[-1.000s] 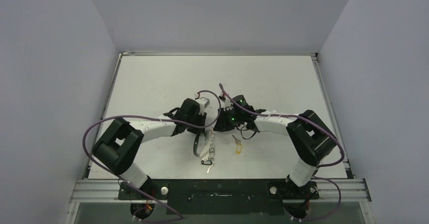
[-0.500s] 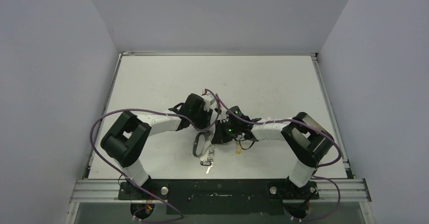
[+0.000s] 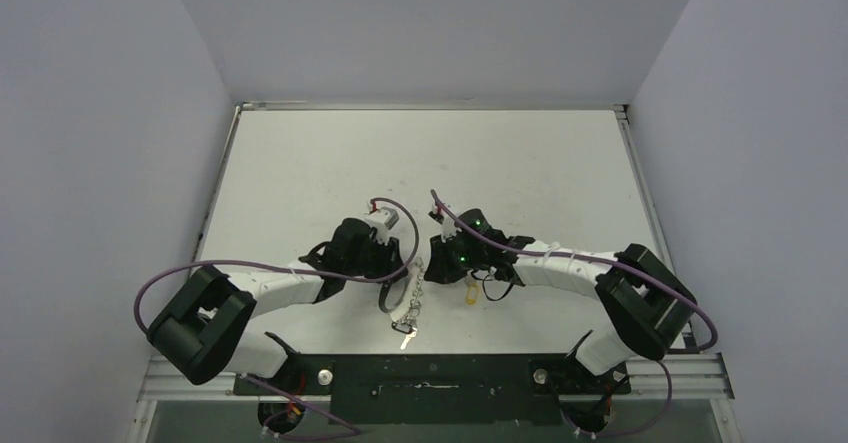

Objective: Put the keys on the keyring

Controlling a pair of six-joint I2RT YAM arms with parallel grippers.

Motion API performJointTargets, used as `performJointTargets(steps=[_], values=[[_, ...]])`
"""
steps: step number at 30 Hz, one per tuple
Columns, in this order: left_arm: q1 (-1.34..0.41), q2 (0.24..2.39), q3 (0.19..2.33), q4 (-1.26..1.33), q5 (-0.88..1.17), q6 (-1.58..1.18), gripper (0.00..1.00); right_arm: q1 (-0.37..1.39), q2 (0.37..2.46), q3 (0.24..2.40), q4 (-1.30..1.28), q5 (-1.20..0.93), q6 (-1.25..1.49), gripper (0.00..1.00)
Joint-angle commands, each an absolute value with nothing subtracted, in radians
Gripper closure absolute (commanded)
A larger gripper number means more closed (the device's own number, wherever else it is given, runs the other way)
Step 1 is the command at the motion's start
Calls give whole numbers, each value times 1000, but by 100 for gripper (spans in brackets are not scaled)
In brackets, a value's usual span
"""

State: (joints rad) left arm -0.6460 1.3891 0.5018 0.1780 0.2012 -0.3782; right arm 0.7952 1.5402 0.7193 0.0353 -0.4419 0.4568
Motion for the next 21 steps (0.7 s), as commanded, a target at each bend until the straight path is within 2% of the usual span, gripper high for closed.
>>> performJointTargets(steps=[1, 15, 21], values=[[-643, 1361, 440, 460, 295, -461, 64, 753, 1471, 728, 3, -387, 413, 90], [-641, 1542, 503, 533, 376, -452, 61, 751, 1660, 689, 135, -429, 468, 100], [-641, 1568, 514, 548, 424, -457, 72, 759, 1707, 695, 160, -426, 475, 100]])
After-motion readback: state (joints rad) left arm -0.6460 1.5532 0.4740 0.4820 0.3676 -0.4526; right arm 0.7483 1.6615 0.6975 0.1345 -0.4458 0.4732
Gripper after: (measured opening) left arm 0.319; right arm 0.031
